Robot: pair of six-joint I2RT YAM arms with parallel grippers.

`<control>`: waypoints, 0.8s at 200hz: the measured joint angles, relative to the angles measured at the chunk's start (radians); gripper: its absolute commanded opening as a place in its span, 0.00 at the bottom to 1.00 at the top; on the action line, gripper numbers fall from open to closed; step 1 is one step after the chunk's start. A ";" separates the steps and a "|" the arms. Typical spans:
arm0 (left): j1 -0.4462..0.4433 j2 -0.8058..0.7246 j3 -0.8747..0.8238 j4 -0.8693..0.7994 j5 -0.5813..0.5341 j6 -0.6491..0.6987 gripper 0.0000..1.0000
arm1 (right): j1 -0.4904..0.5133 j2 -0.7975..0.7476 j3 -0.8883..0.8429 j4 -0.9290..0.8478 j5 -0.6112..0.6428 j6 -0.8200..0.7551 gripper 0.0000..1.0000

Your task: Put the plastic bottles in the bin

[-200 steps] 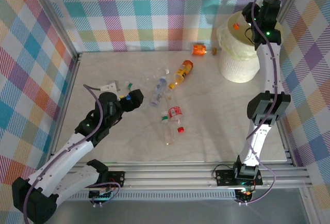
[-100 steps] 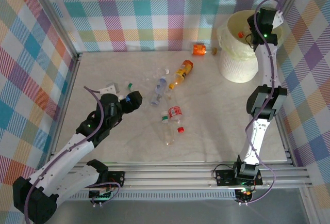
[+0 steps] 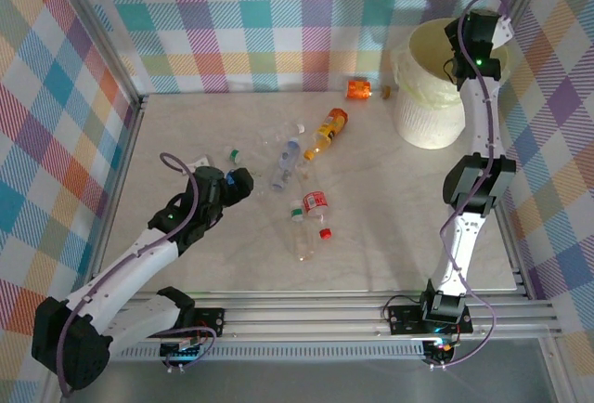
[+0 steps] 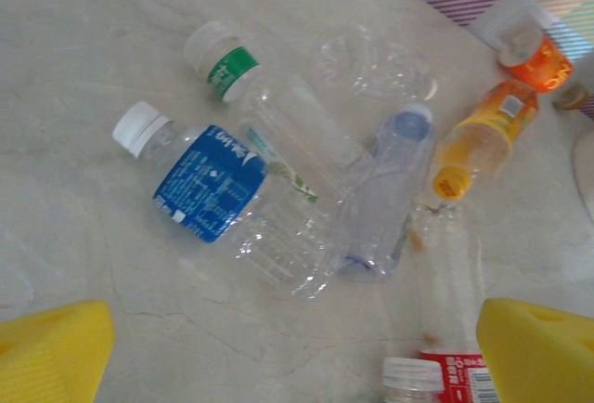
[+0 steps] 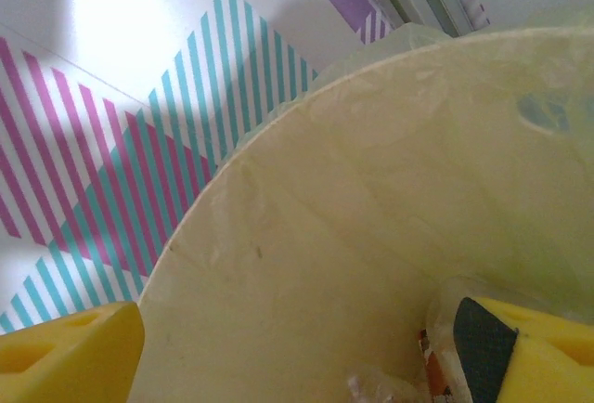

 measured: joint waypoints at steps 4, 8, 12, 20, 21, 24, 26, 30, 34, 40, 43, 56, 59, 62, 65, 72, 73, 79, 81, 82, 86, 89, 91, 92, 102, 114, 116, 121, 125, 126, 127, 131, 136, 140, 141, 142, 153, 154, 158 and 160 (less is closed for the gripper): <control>0.002 0.003 0.000 -0.005 -0.003 -0.005 1.00 | 0.001 -0.005 -0.002 0.000 -0.003 -0.009 0.89; 0.005 0.007 0.000 -0.009 -0.005 -0.011 1.00 | 0.003 -0.011 -0.005 0.000 -0.006 -0.017 0.89; 0.007 0.010 0.000 -0.013 -0.007 -0.018 1.00 | 0.003 -0.018 -0.010 0.000 -0.010 -0.026 0.89; 0.012 0.019 0.000 -0.018 -0.009 -0.029 1.00 | 0.005 -0.036 -0.022 0.000 -0.021 -0.045 0.90; 0.012 0.019 0.000 -0.019 -0.009 -0.030 1.00 | 0.005 -0.040 -0.025 0.001 -0.022 -0.050 0.90; 0.014 0.023 0.000 -0.022 -0.009 -0.035 1.00 | 0.005 -0.049 -0.031 0.001 -0.027 -0.056 0.90; 0.015 0.024 0.000 -0.024 -0.009 -0.037 1.00 | 0.005 -0.053 -0.034 0.001 -0.029 -0.061 0.90; 0.018 0.029 0.001 -0.029 -0.008 -0.045 1.00 | 0.006 -0.069 -0.047 0.002 -0.037 -0.073 0.90; 0.020 0.032 0.001 -0.032 -0.008 -0.050 1.00 | 0.007 -0.081 -0.056 0.001 -0.045 -0.083 0.91; 0.023 0.039 0.002 -0.035 -0.008 -0.059 1.00 | 0.009 -0.104 -0.076 0.003 -0.057 -0.101 0.91; 0.025 0.042 0.002 -0.035 -0.008 -0.063 1.00 | 0.010 -0.115 -0.085 0.006 -0.064 -0.110 0.91; 0.029 0.055 0.003 -0.036 -0.008 -0.083 1.00 | 0.014 -0.171 -0.138 0.019 -0.103 -0.150 0.91; 0.031 0.058 0.003 -0.037 -0.008 -0.086 1.00 | 0.014 -0.182 -0.150 0.022 -0.111 -0.157 0.91; 0.032 0.061 0.004 -0.037 -0.007 -0.092 1.00 | 0.016 -0.196 -0.163 0.026 -0.121 -0.166 0.92; 0.032 0.064 0.005 -0.039 -0.007 -0.097 1.00 | 0.016 -0.211 -0.179 0.030 -0.131 -0.176 0.91; 0.038 0.069 0.006 -0.041 -0.007 -0.108 1.00 | 0.018 -0.240 -0.212 0.039 -0.152 -0.192 0.91; 0.039 0.071 0.006 -0.042 -0.007 -0.110 1.00 | 0.018 -0.246 -0.219 0.040 -0.157 -0.196 0.91; 0.043 0.075 0.007 -0.045 -0.007 -0.119 1.00 | 0.019 -0.273 -0.251 0.052 -0.176 -0.209 0.91; 0.046 0.078 0.007 -0.046 -0.007 -0.124 1.00 | 0.019 -0.285 -0.264 0.055 -0.183 -0.214 0.91; 0.047 0.078 0.007 -0.047 -0.007 -0.126 1.00 | 0.020 -0.288 -0.269 0.057 -0.186 -0.216 0.91; 0.051 0.082 0.009 -0.051 -0.007 -0.132 1.00 | 0.020 -0.307 -0.294 0.064 -0.200 -0.225 0.91; 0.054 0.085 0.010 -0.054 -0.006 -0.137 1.00 | 0.020 -0.321 -0.311 0.067 -0.209 -0.230 0.92; 0.056 0.086 0.010 -0.055 -0.006 -0.140 1.00 | 0.020 -0.330 -0.324 0.071 -0.217 -0.233 0.91; 0.057 0.087 0.010 -0.056 -0.006 -0.141 1.00 | 0.020 -0.336 -0.332 0.072 -0.221 -0.236 0.91; 0.069 0.098 0.011 -0.059 -0.003 -0.158 1.00 | 0.020 -0.383 -0.391 0.085 -0.256 -0.252 0.92; 0.085 0.112 0.013 -0.060 0.006 -0.180 1.00 | 0.024 -0.442 -0.475 0.103 -0.306 -0.266 0.93; 0.089 0.114 0.013 -0.060 0.008 -0.183 1.00 | 0.024 -0.454 -0.491 0.108 -0.315 -0.269 0.93; 0.096 0.119 0.013 -0.061 0.011 -0.192 1.00 | 0.025 -0.478 -0.528 0.114 -0.338 -0.274 0.93; 0.102 0.124 0.013 -0.061 0.014 -0.199 1.00 | 0.027 -0.502 -0.561 0.124 -0.356 -0.280 0.94; 0.104 0.125 0.013 -0.061 0.015 -0.201 1.00 | 0.027 -0.506 -0.567 0.125 -0.360 -0.280 0.94; 0.105 0.126 0.013 -0.061 0.015 -0.202 1.00 | 0.027 -0.514 -0.578 0.127 -0.366 -0.281 0.94; 0.112 0.132 0.013 -0.061 0.018 -0.210 1.00 | 0.030 -0.534 -0.607 0.137 -0.381 -0.282 0.95; 0.120 0.138 0.013 -0.061 0.023 -0.217 1.00 | 0.033 -0.562 -0.647 0.144 -0.403 -0.287 0.96; 0.126 0.143 0.013 -0.061 0.027 -0.225 1.00 | 0.037 -0.586 -0.683 0.154 -0.422 -0.293 0.96; 0.127 0.144 0.013 -0.061 0.028 -0.225 1.00 | 0.037 -0.590 -0.689 0.156 -0.425 -0.294 0.96; 0.128 0.145 0.013 -0.061 0.029 -0.227 1.00 | 0.039 -0.599 -0.700 0.158 -0.431 -0.294 0.96; 0.142 0.159 0.013 -0.061 0.042 -0.243 1.00 | 0.051 -0.663 -0.796 0.187 -0.478 -0.304 0.98; 0.143 0.160 0.013 -0.061 0.042 -0.243 1.00 | 0.052 -0.668 -0.802 0.189 -0.481 -0.304 0.98; 0.148 0.166 0.014 -0.061 0.047 -0.248 1.00 | 0.056 -0.689 -0.834 0.199 -0.496 -0.305 0.99; 0.150 0.169 0.014 -0.061 0.051 -0.250 1.00 | 0.058 -0.700 -0.851 0.203 -0.504 -0.307 1.00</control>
